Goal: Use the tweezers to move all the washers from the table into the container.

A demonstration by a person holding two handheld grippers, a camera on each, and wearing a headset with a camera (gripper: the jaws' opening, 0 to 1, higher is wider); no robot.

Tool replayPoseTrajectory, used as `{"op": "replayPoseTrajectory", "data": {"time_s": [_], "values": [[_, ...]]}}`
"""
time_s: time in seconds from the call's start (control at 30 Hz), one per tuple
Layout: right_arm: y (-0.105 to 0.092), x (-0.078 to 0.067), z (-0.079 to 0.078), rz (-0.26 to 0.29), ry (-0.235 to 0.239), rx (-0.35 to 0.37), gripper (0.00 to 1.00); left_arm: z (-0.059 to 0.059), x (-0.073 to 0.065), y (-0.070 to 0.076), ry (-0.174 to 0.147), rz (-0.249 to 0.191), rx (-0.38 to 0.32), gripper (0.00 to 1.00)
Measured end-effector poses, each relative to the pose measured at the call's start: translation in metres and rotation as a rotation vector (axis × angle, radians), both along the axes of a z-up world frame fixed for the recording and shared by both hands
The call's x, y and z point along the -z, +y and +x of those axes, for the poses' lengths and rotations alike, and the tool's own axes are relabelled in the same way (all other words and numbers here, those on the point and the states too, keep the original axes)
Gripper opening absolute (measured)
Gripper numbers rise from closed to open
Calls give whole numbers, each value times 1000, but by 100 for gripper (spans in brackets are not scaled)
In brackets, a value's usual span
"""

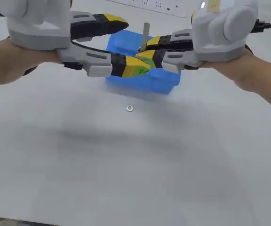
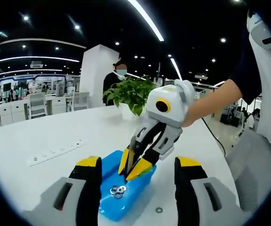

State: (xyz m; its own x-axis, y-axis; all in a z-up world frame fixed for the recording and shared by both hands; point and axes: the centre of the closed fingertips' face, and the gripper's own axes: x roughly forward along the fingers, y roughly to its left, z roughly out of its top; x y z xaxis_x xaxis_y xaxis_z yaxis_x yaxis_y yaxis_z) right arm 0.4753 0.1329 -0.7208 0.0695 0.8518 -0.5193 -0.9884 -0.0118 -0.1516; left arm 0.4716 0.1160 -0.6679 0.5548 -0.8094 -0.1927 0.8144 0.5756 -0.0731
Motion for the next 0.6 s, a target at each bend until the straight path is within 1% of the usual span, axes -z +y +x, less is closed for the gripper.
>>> {"op": "replayPoseTrajectory", "data": {"time_s": [0.03, 0.07, 0.1, 0.13, 0.17, 0.3, 0.33, 0.37, 0.43, 0.5, 0.6], "values": [[-1, 0, 0, -3, 0, -2, 8, 2, -2, 0, -14, -4, 13, 58], [-1, 0, 0, -4, 1, -3, 8, 3, -3, 1, -21, -8, 19, 47], [-1, 1, -1, -5, 1, -4, 8, 4, -4, 1, -16, -18, 23, 39], [-2, 1, -1, -6, 0, -5, 8, 5, -5, 1, -5, -34, 27, 33], [-2, 0, 0, -6, -1, -6, 8, 5, -7, 1, -2, -41, 31, 29], [-2, -3, 0, 8, 1, -11, 8, 7, -10, 0, -14, -22, 45, 28], [-2, -4, -1, 12, 4, -14, 8, 6, -10, -2, -13, -23, 60, 27], [-2, -5, -2, 18, 7, -22, 8, 2, -11, -5, -17, -19, 94, 25], [-2, -5, -2, 20, 8, -30, 8, -3, -12, -11, -31, -5, 137, 25], [-3, -5, -3, 18, 7, -38, 8, -8, -13, -15, -17, 10, 166, 24], [-4, -4, -3, 13, 1, -48, 8, -9, -14, -17, -31, 29, 185, 22]]}}
